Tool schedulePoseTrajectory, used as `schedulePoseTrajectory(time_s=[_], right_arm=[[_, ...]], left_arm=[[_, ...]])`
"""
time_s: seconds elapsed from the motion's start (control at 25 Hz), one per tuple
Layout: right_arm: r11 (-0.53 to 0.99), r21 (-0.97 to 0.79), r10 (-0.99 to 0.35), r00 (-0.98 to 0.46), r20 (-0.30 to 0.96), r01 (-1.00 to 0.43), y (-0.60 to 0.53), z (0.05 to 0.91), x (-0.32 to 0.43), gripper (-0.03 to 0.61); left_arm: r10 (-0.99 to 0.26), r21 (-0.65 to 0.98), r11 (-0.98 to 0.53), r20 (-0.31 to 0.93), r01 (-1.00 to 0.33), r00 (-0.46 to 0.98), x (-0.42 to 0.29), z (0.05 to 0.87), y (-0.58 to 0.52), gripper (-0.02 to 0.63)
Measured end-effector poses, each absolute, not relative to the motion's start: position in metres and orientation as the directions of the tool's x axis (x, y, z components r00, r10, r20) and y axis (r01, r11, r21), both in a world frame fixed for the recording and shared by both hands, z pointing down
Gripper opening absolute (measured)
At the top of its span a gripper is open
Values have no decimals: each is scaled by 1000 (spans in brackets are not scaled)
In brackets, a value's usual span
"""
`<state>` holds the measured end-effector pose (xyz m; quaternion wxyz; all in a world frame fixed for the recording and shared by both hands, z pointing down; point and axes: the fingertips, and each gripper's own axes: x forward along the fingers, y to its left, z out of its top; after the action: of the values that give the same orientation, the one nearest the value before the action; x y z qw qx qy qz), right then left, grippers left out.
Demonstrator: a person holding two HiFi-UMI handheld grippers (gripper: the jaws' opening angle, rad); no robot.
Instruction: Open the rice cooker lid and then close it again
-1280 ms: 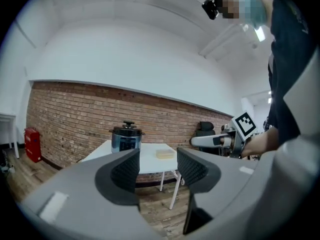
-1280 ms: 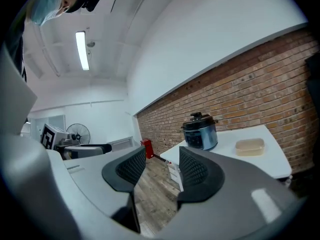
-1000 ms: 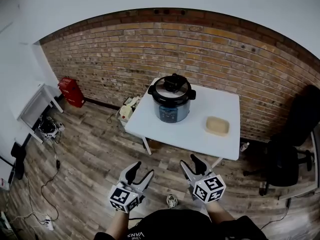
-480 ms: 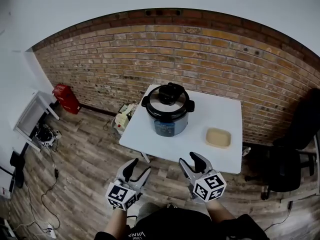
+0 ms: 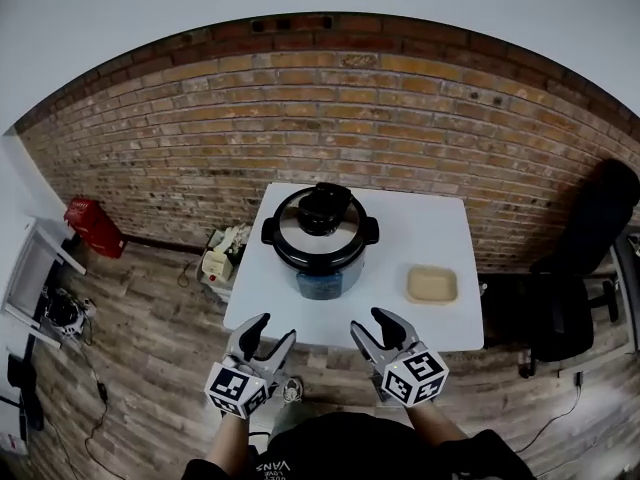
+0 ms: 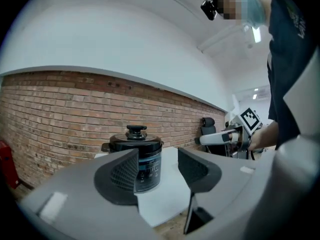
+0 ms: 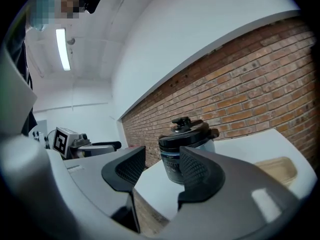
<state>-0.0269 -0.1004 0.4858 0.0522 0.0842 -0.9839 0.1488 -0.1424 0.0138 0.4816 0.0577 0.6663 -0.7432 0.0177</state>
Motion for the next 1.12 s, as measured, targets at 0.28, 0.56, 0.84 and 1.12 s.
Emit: schedulePoseTrajectory(time_s=[0.28, 0.56, 0.84, 1.12], right_arm=[[899, -298, -292, -947, 134, -320, -120, 476, -72, 204], [843, -306, -425, -897, 125, -442, -131, 473, -104, 204], [765, -325, -546, -828, 129, -556, -134, 478, -111, 204], [722, -333, -594, -790, 152, -607, -131, 483, -104, 204]], left_arm=[[-989, 37, -81, 122, -996, 85, -200, 468, -33, 219], [-963, 8, -240, 120, -971, 239, -246, 457, -70, 219], [-912, -5, -396, 124, -918, 392, -262, 451, -109, 221], [-858, -32, -509, 106, -860, 503, -272, 432, -164, 311]])
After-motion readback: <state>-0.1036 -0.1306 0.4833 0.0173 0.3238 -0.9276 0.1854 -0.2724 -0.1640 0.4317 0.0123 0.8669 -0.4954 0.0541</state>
